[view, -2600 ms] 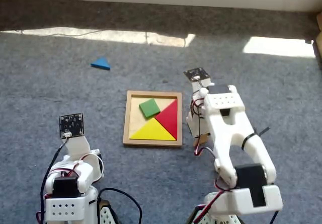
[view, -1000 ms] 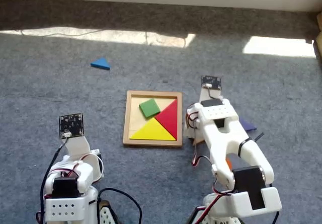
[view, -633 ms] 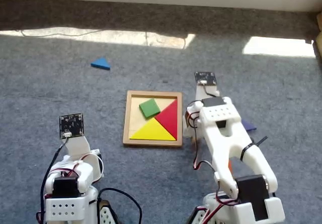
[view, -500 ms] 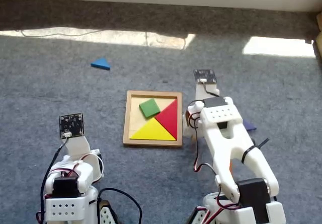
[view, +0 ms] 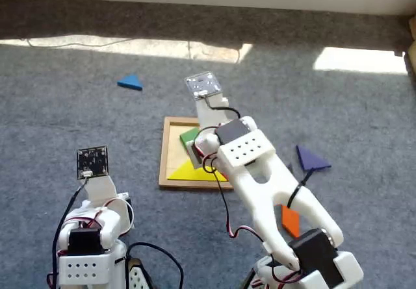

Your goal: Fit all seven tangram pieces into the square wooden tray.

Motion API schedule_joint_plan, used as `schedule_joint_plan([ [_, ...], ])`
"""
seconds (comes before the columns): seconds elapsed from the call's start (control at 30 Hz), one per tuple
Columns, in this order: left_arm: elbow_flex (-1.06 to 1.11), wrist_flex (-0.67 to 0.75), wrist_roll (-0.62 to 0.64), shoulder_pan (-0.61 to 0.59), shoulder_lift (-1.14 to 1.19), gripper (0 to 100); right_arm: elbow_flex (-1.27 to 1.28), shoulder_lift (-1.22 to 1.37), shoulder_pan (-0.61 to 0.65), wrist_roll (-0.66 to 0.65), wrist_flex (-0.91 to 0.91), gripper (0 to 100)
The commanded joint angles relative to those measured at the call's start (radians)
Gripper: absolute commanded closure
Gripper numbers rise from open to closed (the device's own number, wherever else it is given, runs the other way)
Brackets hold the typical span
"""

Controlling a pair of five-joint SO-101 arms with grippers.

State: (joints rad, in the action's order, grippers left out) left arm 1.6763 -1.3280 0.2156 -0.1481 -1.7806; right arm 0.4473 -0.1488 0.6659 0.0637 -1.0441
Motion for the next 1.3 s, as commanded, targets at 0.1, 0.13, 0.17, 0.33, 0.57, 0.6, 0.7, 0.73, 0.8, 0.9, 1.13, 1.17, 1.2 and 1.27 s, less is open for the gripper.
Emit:
schedule_joint_plan([
  [0.1, 0.019, -0.005, -0.008, 0.013, -0.016, 100, -0.275, 0.229, 0.076, -0.008, 0.001, 89.4],
  [0.13, 0.019, -0.005, -0.008, 0.013, -0.016, 100, -0.305, 0.263, 0.084, -0.008, -0.001, 89.4],
  [0.17, 0.019, -0.005, -0.008, 0.013, -0.016, 100, -0.332, 0.292, 0.09, -0.008, -0.001, 89.4],
  [0.33, 0.019, -0.005, -0.008, 0.013, -0.016, 100, -0.423, 0.397, 0.099, -0.006, -0.001, 89.4],
  [0.57, 0.019, -0.005, -0.008, 0.013, -0.016, 100, -0.469, 0.453, 0.101, 0.094, -0.001, 88.5],
  [0.6, 0.019, -0.005, -0.008, 0.013, -0.016, 100, -0.47, 0.455, 0.101, 0.097, -0.001, 87.2],
  [0.7, 0.019, -0.005, -0.008, 0.013, -0.016, 100, -0.47, 0.452, 0.101, 0.097, -0.019, 81.3],
  [0.73, 0.019, -0.005, -0.008, 0.013, -0.016, 100, -0.47, 0.452, 0.102, 0.097, -0.033, 79.8],
  [0.8, 0.019, -0.005, -0.008, 0.013, -0.016, 100, -0.47, 0.452, 0.11, 0.097, -0.048, 79.3],
  [0.9, 0.019, -0.005, -0.008, 0.013, -0.016, 100, -0.47, 0.452, 0.125, 0.098, -0.054, 79.3],
  [1.13, 0.019, -0.005, -0.008, 0.013, -0.016, 100, -0.595, 0.45, 0.117, 0.091, -0.173, 79.9],
  [1.17, 0.019, -0.005, -0.008, 0.013, -0.016, 100, -0.621, 0.45, 0.111, 0.091, -0.191, 81.8],
  [1.2, 0.019, -0.005, -0.008, 0.013, -0.016, 100, -0.641, 0.45, 0.105, 0.089, -0.202, 85.0],
  [1.27, 0.019, -0.005, -0.008, 0.013, -0.016, 100, -0.673, 0.45, 0.104, 0.064, -0.214, 93.7],
])
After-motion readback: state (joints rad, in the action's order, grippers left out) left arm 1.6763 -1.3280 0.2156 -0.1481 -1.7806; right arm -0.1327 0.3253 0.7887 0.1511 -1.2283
